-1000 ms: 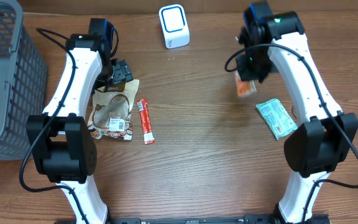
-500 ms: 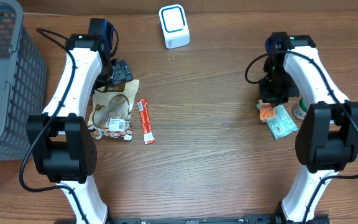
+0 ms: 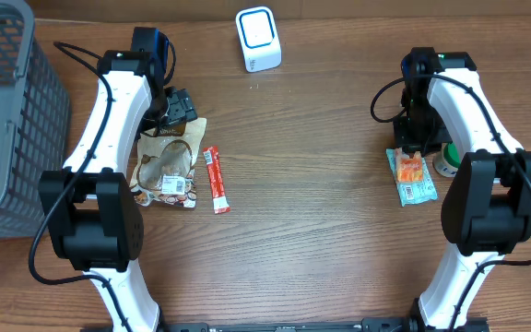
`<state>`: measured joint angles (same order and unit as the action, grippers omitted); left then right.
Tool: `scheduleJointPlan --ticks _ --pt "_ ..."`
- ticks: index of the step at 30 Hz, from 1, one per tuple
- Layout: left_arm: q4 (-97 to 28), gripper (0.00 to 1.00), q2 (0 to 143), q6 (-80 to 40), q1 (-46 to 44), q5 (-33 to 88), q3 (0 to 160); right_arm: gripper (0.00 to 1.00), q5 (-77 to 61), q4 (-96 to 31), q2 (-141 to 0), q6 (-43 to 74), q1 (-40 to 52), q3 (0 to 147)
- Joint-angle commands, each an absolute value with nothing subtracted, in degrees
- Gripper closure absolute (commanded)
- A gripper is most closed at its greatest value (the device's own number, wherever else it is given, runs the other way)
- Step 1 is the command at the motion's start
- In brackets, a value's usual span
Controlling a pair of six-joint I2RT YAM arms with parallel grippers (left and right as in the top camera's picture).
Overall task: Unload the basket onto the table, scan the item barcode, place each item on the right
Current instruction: 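Carry the Kleenex pack right and set it beside the teal packet, then move the right gripper left and grasp the red candy stick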
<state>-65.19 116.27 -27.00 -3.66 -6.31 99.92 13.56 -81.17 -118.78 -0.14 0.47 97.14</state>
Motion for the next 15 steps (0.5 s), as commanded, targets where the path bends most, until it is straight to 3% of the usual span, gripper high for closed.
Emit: scheduleJointPlan --ticks 1,7,15 --pt "-65.3 0.0 116.8 -27.0 -3.8 -7.0 101.2 0.72 14.1 -81.1 -118.7 0.1 0.3 97.1" --pt "-65.3 0.0 116.8 -27.0 -3.8 -7.0 101.2 0.66 12.7 -79.7 -118.7 4.0 0.3 97.1" --pt "-65.3 0.0 116.8 -27.0 -3.8 -7.0 101.2 0.67 -7.0 -74.0 -118.7 7.7 1.8 97.1"
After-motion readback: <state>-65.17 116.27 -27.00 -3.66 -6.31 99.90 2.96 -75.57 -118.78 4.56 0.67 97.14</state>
